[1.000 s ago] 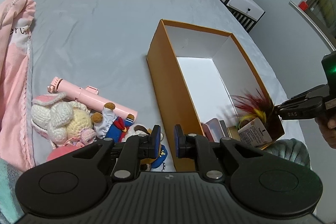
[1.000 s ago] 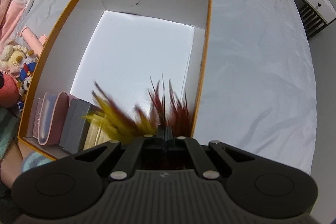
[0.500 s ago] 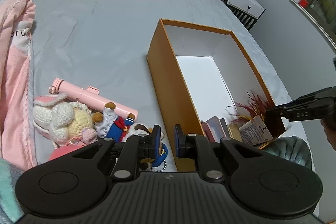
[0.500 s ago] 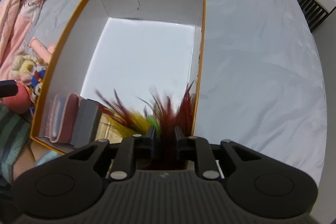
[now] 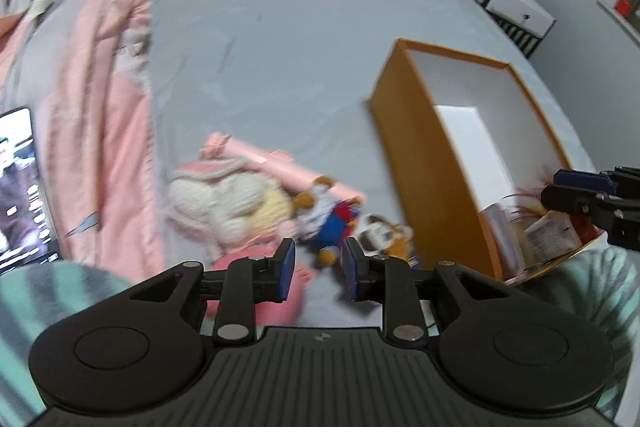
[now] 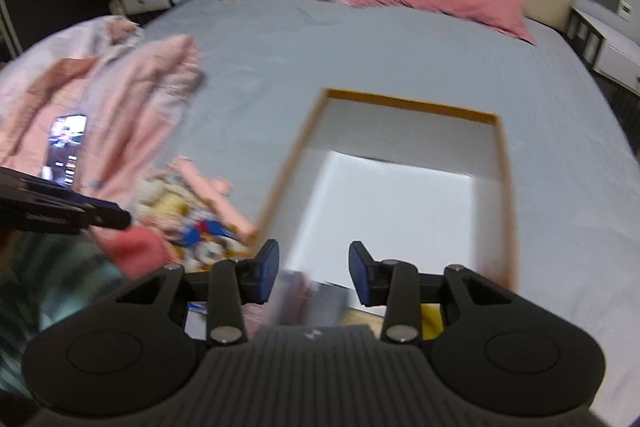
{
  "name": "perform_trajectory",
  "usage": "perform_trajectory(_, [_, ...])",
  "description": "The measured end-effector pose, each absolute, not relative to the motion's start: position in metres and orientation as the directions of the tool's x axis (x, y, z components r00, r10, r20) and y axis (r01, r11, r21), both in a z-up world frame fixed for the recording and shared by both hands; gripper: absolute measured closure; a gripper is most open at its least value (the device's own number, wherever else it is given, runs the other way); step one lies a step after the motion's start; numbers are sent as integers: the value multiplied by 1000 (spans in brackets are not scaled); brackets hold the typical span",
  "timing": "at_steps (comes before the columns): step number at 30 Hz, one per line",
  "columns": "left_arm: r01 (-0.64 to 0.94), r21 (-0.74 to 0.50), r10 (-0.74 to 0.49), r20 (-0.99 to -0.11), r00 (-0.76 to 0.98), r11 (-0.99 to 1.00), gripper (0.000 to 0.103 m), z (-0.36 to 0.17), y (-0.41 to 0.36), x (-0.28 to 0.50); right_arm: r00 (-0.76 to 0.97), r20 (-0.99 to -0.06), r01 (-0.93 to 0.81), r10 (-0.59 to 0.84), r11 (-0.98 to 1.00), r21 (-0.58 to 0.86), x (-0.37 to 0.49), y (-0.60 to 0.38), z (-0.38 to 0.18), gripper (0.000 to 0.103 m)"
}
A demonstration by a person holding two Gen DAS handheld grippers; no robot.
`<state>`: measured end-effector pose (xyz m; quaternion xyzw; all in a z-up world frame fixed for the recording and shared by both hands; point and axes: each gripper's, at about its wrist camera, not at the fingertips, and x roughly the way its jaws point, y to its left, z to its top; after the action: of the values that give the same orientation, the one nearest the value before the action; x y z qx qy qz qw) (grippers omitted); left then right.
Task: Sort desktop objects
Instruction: 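Move both grippers back over the pile of toys, then grasp the duck-and-dog plush with the right gripper while the left gripper grasps the white knitted bunny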
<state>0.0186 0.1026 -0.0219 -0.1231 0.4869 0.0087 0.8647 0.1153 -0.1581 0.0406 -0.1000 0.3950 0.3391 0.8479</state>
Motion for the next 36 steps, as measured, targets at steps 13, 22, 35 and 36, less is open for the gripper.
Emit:
perform_trajectory(13, [-207, -162, -48, -882, 468, 965, 49, -38, 134, 26, 328, -833, -808, 445, 590, -4, 98, -39, -14, 56])
perform_trajectory(22, [-257, -196, -60, -888, 456, 946, 49, -54, 143, 53, 319, -901, -842, 293, 524, -128, 115, 6, -53, 47])
perform_trajectory(35, [-277, -254, -111, -889, 445, 927, 49, -74, 148, 73, 372, -911, -854, 177, 450, -261, 108, 25, -91, 44])
perform_trajectory(36, [-284, -253, -105, -888, 448, 925, 48, -74, 149, 74, 375, -910, -849, 177, 460, -261, 110, 25, -92, 45])
